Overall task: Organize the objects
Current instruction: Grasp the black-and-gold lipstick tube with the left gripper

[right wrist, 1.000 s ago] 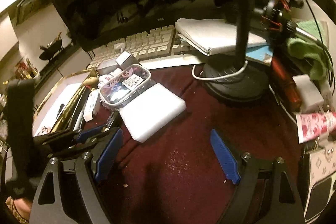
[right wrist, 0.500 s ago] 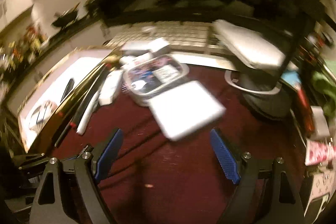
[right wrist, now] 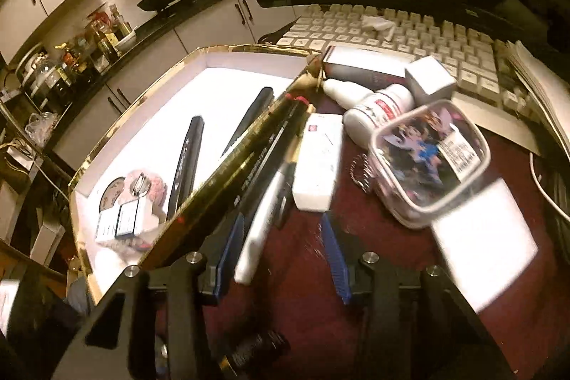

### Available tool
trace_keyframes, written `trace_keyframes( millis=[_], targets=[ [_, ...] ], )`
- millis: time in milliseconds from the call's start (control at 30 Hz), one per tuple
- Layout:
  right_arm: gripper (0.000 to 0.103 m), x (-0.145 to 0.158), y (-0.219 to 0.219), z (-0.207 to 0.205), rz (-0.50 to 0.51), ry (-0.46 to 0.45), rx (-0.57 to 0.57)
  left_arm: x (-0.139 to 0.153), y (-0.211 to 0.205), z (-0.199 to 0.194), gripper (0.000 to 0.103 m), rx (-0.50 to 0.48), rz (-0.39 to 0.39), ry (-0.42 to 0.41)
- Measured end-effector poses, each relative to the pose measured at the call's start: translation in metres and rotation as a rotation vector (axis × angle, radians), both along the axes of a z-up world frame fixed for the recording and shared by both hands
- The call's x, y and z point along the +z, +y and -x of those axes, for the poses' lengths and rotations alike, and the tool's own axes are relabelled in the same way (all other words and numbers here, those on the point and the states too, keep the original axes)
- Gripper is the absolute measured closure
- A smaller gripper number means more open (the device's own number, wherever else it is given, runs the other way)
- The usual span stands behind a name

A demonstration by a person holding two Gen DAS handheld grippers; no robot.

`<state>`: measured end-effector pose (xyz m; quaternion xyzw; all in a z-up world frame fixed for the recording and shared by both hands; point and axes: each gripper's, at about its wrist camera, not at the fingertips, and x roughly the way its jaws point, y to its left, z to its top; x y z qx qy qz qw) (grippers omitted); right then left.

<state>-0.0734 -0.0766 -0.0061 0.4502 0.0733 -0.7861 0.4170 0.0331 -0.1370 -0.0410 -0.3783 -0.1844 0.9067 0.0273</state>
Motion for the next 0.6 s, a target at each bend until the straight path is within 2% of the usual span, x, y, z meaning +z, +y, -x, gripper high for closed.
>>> trace_keyframes(
  millis=[133, 233, 333, 600],
  targets=[
    [0.059, -0.002, -0.012, 0.014, -0.053, 0.068, -0.061, 0.0, -0.003, 0.001, 0.086, -0.003, -0.013, 0.002],
    [0.069, -0.01, -0.015, 0.033, -0.077, 0.036, -0.09, 0.001, -0.001, 0.001, 0.086, -0.011, 0.008, 0.004],
    [0.069, -0.015, -0.021, 0.051, -0.061, -0.034, -0.093, 0.001, -0.003, 0.002, 0.086, -0.018, 0.002, 0.002],
    [0.071, -0.014, -0.039, 0.062, -0.105, -0.017, -0.07, 0.003, 0.003, 0.001, 0.086, -0.016, 0.025, -0.01]
  ],
)
